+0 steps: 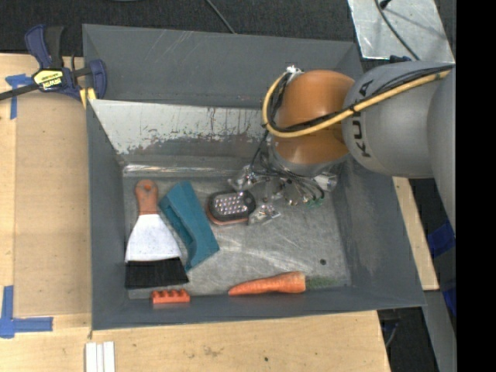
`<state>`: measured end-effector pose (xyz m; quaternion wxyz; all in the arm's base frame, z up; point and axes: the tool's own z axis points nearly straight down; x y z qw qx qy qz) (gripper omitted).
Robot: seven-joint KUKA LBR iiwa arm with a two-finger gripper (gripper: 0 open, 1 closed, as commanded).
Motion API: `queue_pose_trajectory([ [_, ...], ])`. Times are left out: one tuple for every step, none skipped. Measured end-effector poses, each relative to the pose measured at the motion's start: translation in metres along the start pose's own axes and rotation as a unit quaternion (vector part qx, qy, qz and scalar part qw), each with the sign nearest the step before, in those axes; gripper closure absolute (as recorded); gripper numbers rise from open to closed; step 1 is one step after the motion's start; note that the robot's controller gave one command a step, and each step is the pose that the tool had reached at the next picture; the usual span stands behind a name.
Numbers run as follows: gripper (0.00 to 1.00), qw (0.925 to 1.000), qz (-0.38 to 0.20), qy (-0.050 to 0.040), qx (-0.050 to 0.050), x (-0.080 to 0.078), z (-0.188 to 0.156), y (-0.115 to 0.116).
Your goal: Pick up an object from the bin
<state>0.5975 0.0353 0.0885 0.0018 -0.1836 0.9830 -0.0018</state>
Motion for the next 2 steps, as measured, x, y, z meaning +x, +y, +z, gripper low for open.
queue_pose_trajectory([
  [1.0, 1.0, 0.0, 0.0038, -0.003, 0.004, -0.038, 0.006],
  [1.0, 0.9999, 0.016, 0.0003, -0.002, -0.008, -0.16, -0.025],
])
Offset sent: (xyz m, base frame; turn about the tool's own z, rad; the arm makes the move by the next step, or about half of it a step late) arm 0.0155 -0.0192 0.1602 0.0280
